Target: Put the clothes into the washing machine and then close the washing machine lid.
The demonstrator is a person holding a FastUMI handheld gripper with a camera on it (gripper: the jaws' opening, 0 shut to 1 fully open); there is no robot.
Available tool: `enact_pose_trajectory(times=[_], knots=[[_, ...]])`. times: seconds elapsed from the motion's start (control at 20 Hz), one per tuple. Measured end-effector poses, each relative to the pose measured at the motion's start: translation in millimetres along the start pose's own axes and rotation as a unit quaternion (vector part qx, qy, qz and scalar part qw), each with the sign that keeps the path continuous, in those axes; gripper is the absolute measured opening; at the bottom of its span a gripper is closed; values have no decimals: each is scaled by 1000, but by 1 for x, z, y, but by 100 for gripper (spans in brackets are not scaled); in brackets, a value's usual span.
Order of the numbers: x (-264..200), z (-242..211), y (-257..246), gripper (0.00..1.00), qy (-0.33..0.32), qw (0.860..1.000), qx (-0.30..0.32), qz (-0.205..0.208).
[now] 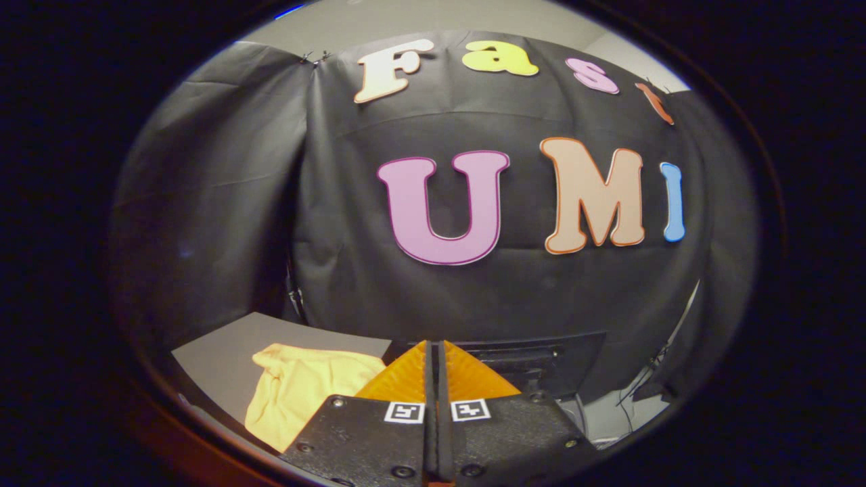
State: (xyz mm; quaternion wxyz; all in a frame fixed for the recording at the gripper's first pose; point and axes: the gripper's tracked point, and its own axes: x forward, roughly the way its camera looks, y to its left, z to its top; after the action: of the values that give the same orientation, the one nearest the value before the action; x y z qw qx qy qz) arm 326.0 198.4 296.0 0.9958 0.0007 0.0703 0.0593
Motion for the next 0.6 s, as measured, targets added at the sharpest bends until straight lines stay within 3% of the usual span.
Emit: enact_pose_trajectory(times=[0.6], knots=[[44,-6,-85,0,16,997,-20,-70]])
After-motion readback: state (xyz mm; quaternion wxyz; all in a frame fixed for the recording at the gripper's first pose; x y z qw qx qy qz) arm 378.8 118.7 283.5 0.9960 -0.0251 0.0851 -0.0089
